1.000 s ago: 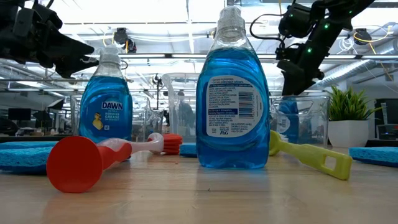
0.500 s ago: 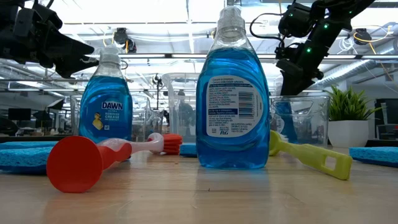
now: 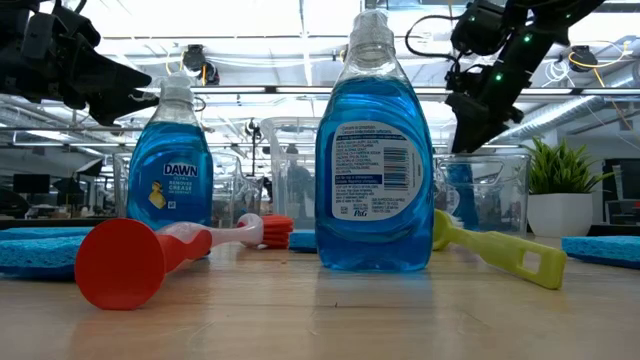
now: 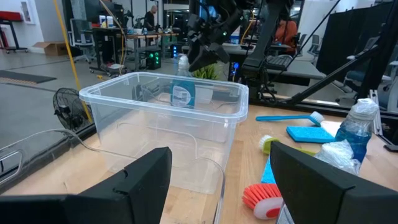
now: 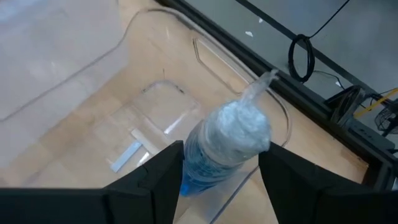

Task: Pick & Place Kitchen Sink Supplies
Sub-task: Put the dishwashing liquid into the right transparent bin

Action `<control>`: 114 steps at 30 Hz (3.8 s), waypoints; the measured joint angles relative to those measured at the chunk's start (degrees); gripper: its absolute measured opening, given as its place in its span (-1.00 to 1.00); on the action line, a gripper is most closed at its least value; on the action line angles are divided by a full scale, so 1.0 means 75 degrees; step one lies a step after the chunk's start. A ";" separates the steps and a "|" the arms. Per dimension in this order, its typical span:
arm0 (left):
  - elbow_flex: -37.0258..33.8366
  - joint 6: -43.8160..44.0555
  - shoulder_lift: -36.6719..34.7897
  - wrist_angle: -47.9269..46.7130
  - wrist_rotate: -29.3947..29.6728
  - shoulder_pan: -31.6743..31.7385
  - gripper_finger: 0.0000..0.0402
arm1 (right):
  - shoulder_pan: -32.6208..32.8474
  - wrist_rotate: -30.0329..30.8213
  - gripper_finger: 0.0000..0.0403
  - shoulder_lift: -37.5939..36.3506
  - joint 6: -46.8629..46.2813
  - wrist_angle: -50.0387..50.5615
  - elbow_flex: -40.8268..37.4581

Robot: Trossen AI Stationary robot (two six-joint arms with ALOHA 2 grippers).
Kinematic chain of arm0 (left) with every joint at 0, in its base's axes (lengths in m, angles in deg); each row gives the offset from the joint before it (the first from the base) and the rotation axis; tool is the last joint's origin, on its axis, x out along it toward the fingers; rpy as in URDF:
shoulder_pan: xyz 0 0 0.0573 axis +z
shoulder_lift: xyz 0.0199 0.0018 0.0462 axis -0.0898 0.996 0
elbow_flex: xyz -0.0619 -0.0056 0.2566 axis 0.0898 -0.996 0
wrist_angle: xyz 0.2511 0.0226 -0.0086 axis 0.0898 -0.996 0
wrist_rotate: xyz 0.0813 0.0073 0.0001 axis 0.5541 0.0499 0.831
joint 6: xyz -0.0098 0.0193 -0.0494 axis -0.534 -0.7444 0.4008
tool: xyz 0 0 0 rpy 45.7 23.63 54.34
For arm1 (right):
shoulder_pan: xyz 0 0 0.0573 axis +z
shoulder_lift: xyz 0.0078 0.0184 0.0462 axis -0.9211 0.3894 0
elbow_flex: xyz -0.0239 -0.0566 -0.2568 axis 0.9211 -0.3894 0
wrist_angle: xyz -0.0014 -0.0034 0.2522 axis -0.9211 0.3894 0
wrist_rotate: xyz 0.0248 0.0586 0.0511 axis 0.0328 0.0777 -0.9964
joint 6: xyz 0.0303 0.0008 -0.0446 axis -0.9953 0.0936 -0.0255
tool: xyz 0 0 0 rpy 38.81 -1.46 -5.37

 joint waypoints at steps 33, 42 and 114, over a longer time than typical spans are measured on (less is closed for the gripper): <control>0.0000 0.0248 -0.0002 0.0000 -0.0003 0.0000 0.35 | 0.0013 -0.2297 -0.02 -0.3024 -0.0003 -0.0475 0.0000; 0.0000 0.1091 0.0001 0.0003 -0.0003 0.0000 0.35 | 0.0013 -0.3651 -0.02 -0.3878 0.0139 -0.0299 0.0003; 0.5745 0.3413 0.6022 -0.4887 -0.2047 -0.0030 0.35 | 0.0013 -0.5192 -0.03 -0.8063 -0.0866 -0.2363 -0.4173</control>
